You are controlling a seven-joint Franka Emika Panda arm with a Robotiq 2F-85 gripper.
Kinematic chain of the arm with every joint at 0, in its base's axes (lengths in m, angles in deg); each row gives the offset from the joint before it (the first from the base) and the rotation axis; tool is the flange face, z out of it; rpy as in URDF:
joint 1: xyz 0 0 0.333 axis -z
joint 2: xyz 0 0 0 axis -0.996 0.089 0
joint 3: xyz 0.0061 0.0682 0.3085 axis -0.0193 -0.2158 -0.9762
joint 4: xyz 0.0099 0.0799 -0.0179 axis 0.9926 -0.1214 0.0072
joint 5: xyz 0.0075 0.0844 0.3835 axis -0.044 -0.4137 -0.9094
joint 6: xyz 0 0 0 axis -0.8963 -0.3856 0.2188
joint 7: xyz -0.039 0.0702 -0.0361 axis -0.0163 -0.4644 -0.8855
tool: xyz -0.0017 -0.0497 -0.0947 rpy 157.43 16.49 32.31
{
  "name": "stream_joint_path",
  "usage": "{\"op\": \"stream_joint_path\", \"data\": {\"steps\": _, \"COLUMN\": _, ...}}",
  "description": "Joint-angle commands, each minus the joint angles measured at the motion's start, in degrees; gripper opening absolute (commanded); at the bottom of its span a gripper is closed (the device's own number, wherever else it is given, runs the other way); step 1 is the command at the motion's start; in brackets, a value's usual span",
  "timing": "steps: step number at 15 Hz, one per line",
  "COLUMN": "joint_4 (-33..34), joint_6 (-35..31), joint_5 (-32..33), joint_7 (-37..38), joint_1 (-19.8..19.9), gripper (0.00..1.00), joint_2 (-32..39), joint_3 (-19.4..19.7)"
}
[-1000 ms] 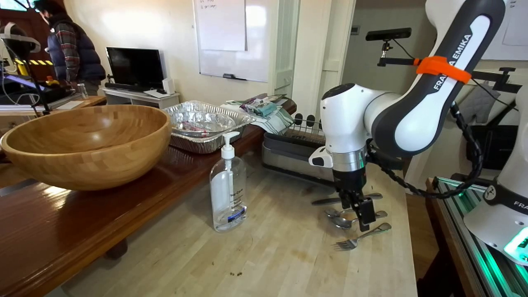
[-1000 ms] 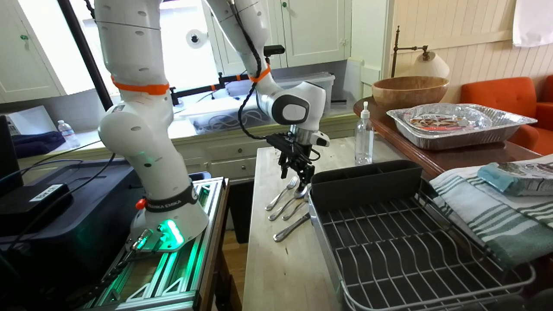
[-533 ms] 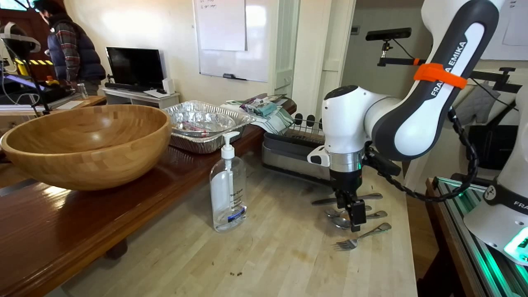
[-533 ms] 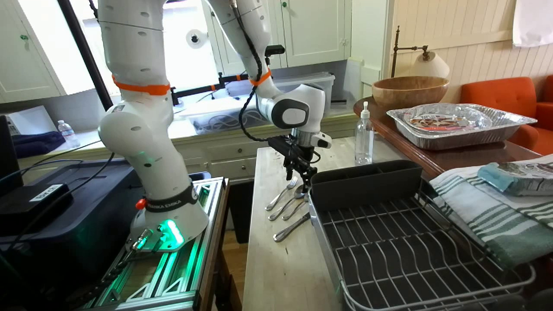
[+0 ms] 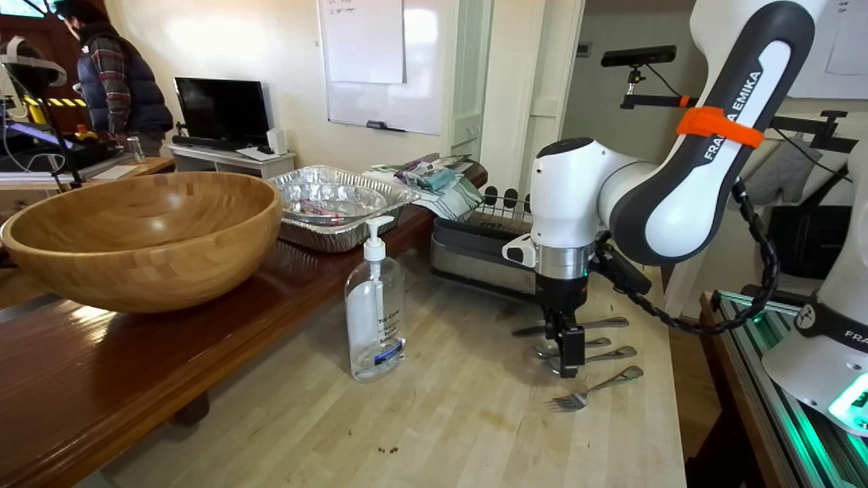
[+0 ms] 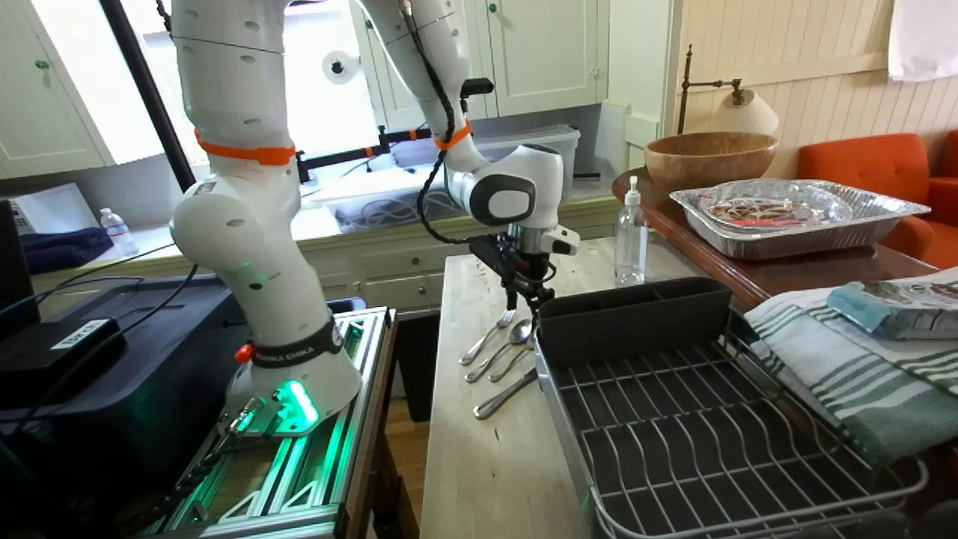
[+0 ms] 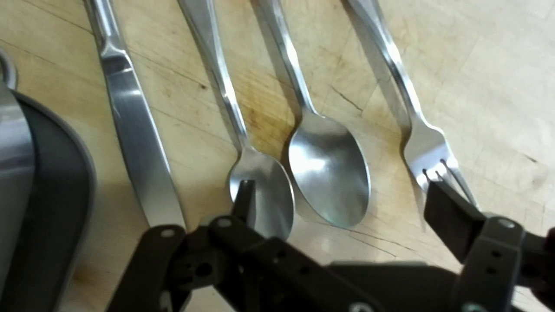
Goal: Put a spoon into the plate rack
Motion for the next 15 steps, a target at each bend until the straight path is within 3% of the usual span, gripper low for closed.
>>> {"op": "stream_joint_path", "data": {"steps": 1, "joint_4": 0.08, "joint_6": -0.62, "joint_5": -2.68, "joint_7": 0.55, "joint_1": 0.65, "gripper": 1.0, "joint_2": 1.25, "joint_3": -0.95}}
{"op": "stream_joint_path", "data": {"steps": 4, "joint_4": 0.04, "joint_6": -0.01, "joint_5": -7.37, "joint_7": 1.82, "joint_1": 1.0, "gripper": 1.0, "joint_2": 0.85, "joint_3": -2.07}}
{"op": "stream_joint_path", "data": {"steps": 11, "joint_4": 0.56, "joint_6": 2.85, "joint_5": -10.91, "joint_7": 9.54, "joint_1": 0.41, "gripper": 1.0, "joint_2": 0.5, "joint_3": -2.13}}
{"op": "stream_joint_path", "data": {"steps": 15, "joint_4": 0.25, "joint_6": 3.93, "joint_5": -13.99, "joint_7": 11.73, "joint_1": 0.4, "gripper": 0.94, "joint_2": 0.05, "joint_3": -2.14}}
